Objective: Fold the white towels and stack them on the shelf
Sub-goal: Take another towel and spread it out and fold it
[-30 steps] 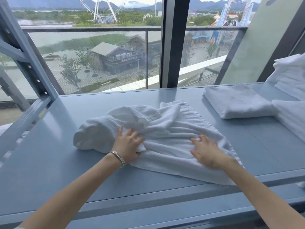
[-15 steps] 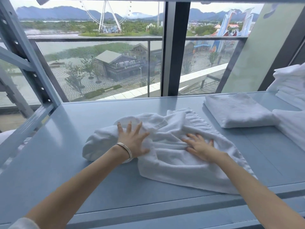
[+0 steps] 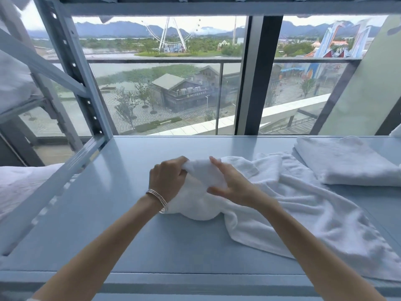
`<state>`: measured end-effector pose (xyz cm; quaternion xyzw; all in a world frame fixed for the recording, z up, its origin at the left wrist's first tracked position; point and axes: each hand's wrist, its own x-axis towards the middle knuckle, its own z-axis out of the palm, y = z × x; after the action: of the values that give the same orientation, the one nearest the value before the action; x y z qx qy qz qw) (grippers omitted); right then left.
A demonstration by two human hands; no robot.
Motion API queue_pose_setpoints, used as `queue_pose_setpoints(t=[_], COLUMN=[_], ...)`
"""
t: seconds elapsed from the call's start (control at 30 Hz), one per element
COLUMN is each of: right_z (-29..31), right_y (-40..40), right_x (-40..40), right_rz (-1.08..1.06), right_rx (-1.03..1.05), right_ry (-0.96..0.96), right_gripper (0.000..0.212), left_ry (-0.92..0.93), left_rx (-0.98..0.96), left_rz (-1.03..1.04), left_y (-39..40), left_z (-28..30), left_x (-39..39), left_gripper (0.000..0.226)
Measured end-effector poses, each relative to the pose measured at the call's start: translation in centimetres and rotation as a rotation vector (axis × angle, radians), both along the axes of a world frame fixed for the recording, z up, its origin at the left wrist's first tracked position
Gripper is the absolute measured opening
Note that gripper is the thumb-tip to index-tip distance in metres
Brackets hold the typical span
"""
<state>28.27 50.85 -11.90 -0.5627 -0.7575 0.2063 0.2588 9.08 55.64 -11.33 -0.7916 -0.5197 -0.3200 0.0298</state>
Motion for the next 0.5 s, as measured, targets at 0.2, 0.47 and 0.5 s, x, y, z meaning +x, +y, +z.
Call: queue_pose_setpoints(t=[0.2,0.47,0.5], right_z=[0.6,-2.3,-2.6], right_y=[4.5,5.0,4.9], right_x=[-9.0,-16.6,-16.2], right_rz=[0.092,0.375,0.368], right_rx=[0.092,0.182,0.191], right_ry=[0.129,-0.101,-0.158], right_gripper=[0.077,0.059,0.058], left_ry=[0.023,0.580,0.632], left_rx=[0.022,-0.449,-0.557], left_rz=[0.241,0.585,0.591], left_y=[1.3,-0.7,-0.7], left_z=[1.0,-2.2,-2.1], left_x=[-8.6,-19.0,-19.8], left_gripper=[0.018,0.023,0.026])
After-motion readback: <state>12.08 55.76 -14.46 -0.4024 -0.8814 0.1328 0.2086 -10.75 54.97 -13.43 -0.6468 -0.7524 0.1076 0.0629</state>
